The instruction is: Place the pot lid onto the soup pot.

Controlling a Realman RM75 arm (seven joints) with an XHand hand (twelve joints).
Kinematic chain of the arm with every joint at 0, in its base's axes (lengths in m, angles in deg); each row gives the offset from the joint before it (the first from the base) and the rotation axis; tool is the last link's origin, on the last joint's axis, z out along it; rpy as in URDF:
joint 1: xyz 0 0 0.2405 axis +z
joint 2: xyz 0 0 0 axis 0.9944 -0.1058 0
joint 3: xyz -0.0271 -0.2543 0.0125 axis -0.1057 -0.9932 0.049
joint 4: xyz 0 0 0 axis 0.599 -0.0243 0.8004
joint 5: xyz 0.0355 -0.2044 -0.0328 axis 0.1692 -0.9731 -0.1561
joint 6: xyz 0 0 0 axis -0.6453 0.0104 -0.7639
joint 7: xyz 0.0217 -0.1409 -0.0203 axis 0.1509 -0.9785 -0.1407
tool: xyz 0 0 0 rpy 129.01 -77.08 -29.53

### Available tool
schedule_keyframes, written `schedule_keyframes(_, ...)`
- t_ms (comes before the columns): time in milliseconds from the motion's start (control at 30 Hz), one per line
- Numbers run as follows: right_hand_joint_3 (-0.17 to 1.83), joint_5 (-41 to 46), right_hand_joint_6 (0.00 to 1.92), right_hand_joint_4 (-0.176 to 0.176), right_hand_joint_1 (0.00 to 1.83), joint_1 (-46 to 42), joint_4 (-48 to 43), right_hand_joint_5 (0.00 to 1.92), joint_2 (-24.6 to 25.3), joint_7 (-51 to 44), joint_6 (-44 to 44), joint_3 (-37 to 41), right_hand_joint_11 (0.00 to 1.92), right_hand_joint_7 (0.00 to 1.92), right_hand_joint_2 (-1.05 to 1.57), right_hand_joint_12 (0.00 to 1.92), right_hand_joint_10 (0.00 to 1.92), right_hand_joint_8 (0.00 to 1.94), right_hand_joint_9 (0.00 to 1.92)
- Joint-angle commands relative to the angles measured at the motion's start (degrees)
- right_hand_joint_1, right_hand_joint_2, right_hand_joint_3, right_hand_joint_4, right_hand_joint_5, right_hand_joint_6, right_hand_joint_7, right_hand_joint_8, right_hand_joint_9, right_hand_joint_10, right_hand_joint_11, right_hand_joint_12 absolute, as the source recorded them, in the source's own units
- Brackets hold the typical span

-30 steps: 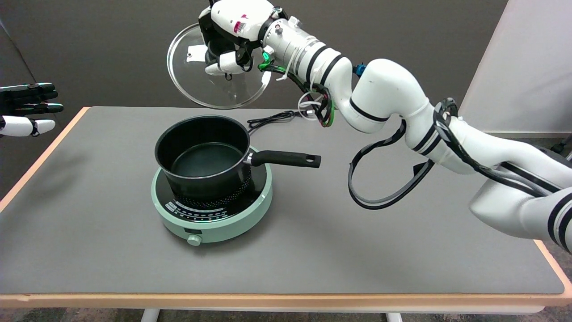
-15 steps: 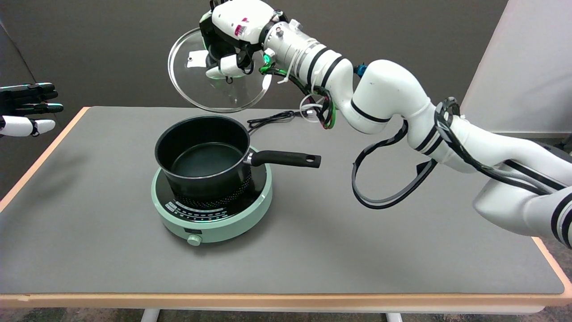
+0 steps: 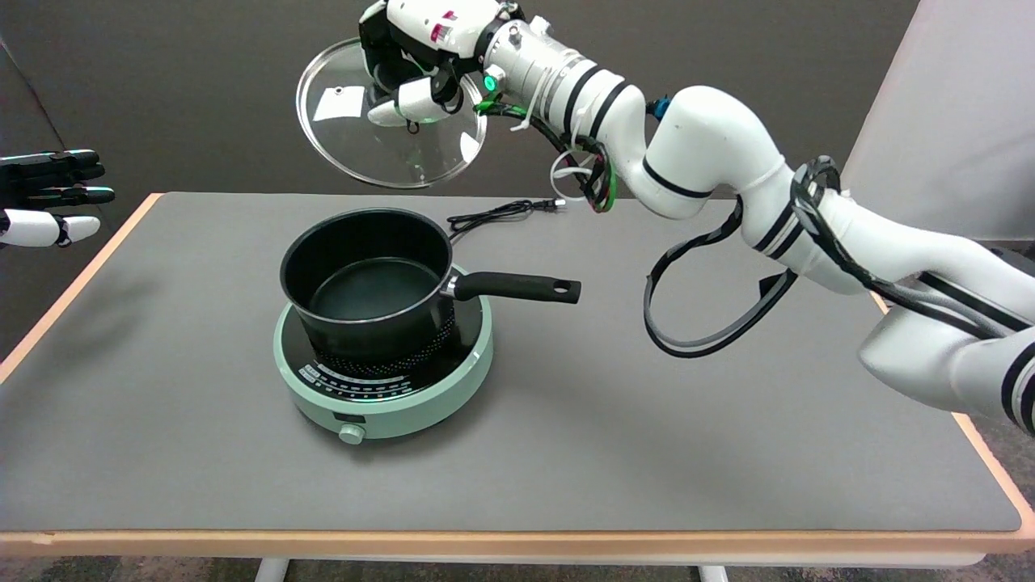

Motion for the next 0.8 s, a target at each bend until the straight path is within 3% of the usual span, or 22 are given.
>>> schedule_keyframes(33,0.15,-1.33,1.23,-0.176,1.23,4.63,10.29,0.81,-2.16,16.94,-22.28,-1.27,0.44,0.85,1.12,1.92,1.86,1.27,0.9)
schedule_keyframes(500,0.1,-20.73,1.23,-0.176,1.22,7.45,18.64,0.81,-2.03,45.27,-41.95,-0.15,0.35,0.84,1.14,1.92,1.91,1.28,0.89)
schedule_keyframes(800,0.1,-35.6,1.23,-0.176,1.22,8.39,25.16,0.81,2.32,57.56,-52.97,3.11,0.33,0.84,1.15,1.92,1.92,1.28,0.88)
